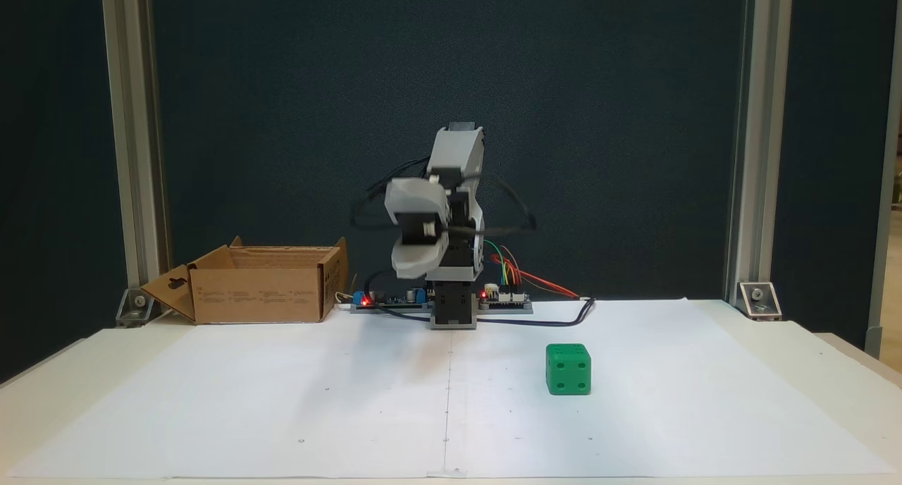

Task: Grasp a green dice and put it in the bin.

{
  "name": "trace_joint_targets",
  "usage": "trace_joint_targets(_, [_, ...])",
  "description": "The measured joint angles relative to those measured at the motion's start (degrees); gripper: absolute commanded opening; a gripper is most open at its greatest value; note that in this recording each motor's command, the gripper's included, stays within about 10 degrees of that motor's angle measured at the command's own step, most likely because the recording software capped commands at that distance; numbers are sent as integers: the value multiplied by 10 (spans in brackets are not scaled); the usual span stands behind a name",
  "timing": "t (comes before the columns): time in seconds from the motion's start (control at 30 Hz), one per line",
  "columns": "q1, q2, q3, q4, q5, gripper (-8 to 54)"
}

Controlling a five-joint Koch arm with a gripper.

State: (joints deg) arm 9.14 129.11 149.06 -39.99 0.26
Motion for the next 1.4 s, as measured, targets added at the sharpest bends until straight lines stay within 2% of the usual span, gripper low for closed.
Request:
trace_joint_targets(0.47, [-76,0,-276,539,19,432])
trace_joint_targets(0.63, [-131,-29,-411,722,64,433])
trace_joint_targets(1.0, [-317,-127,-525,1092,202,435])
trace_joint_targets(1.4, [-412,-269,-658,1129,265,434])
